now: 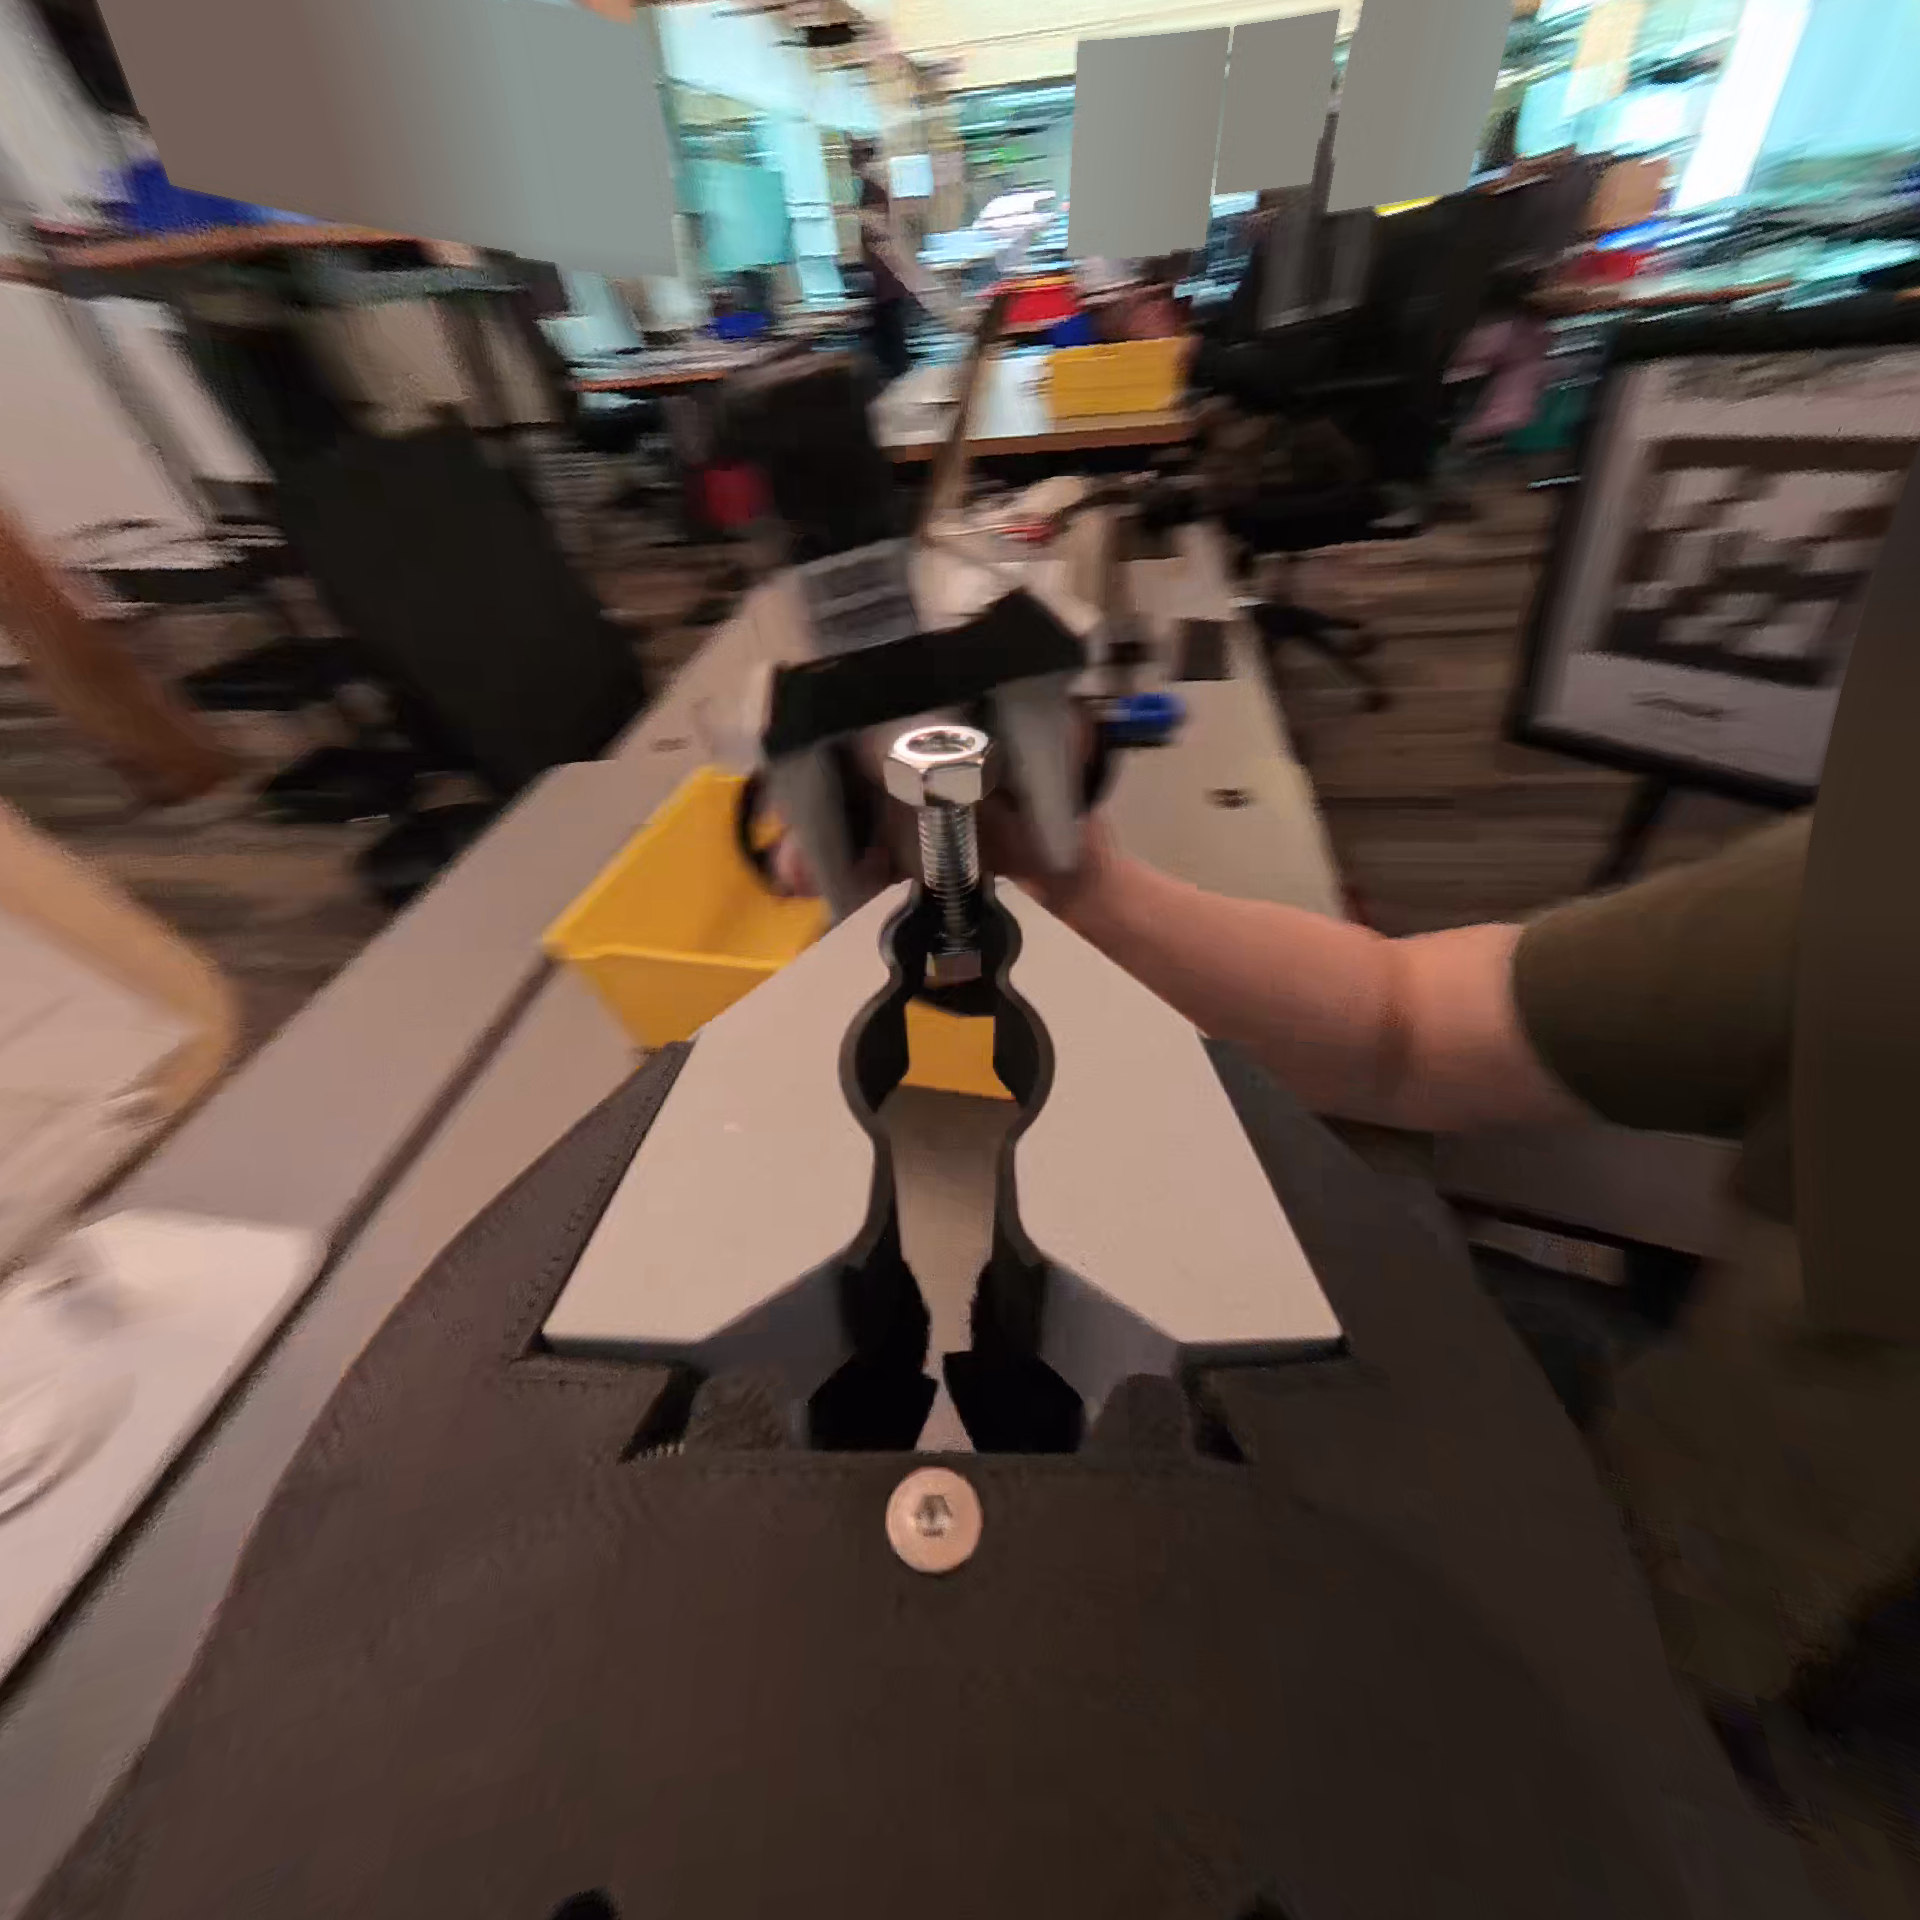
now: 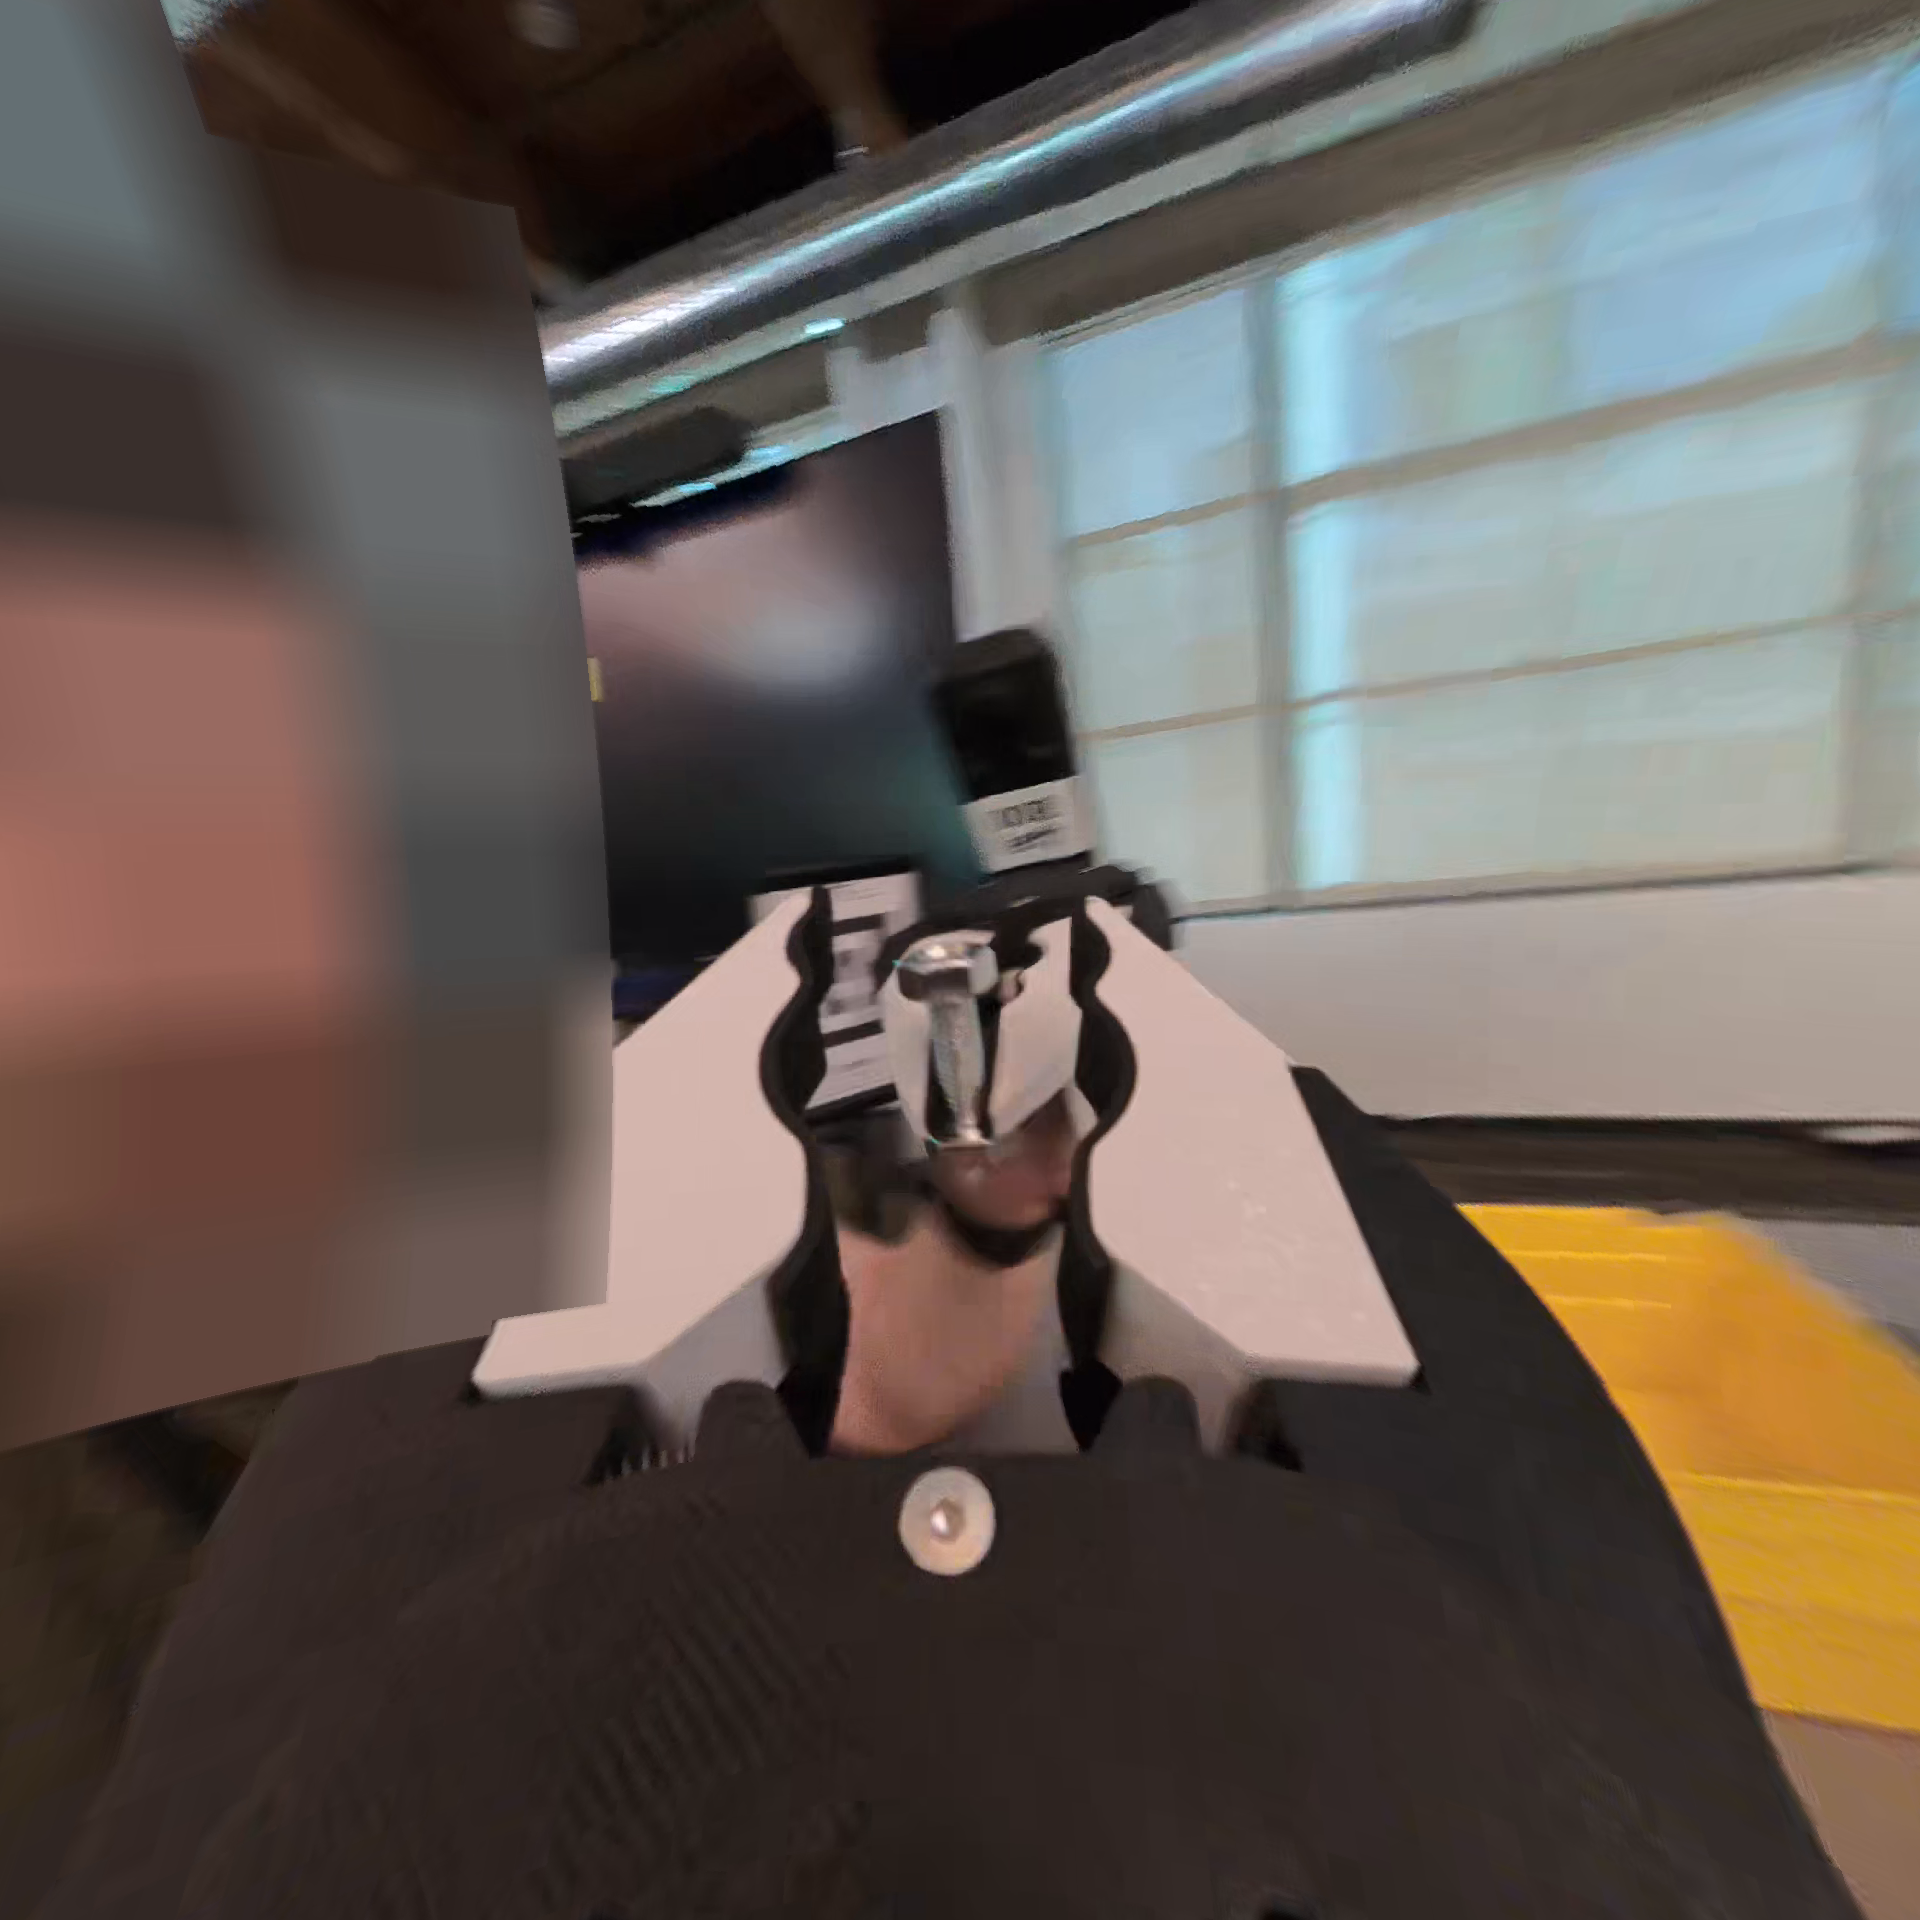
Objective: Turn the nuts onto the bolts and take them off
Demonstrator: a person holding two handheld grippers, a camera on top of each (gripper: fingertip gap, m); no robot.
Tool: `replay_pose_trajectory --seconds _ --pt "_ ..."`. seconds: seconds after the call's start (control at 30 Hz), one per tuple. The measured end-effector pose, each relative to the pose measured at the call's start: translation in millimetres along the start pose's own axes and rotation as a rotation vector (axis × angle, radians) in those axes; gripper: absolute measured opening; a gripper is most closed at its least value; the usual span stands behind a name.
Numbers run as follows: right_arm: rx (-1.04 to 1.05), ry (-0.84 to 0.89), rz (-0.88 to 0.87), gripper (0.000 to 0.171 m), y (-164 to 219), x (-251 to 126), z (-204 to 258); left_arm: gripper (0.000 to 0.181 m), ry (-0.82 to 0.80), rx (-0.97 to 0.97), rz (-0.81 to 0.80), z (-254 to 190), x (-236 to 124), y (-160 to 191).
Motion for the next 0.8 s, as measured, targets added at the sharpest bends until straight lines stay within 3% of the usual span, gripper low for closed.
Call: replay_pose_trajectory --seconds 0.03,0.17,0.27,0.43,0.67,0.8 --pt "-0.110 0.117 -0.039 0.047 -8.7 -4.3 -6.5 0.007 -0.121 0.021 0.004 15.3 -2.2 1.0" --pt "-0.564 0.648 -0.046 0.046 -26.3 -20.3 -26.4 0.007 -0.481 0.102 -0.018 55.3 -17.6 -1.4" --pt "-0.728 0.819 0.069 0.044 -17.8 -9.0 -29.9 0.007 -0.590 0.150 -0.029 61.4 -22.2 -4.0" --pt "-0.678 0.868 0.070 0.036 -9.0 3.3 -29.9 0.007 -0.680 0.211 -0.029 60.9 -24.0 -6.9" --pt "-0.630 0.875 0.099 0.028 -4.2 2.2 -36.1 0.007 -0.659 0.222 -0.016 54.0 -17.1 -6.2" --pt "-0.627 0.845 0.129 0.015 -2.0 4.4 -34.2 0.007 -0.650 0.224 -0.012 52.0 -15.9 -6.3"
Point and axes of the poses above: each gripper's, where its closed fingertips meet, x out along the fingers, y out of its underside, z = x × y across the jaws, the point moved 1 cm from there along -x, back along the fingers, and after that the axes turned 5 degrees about z, right-handed, at the moved point
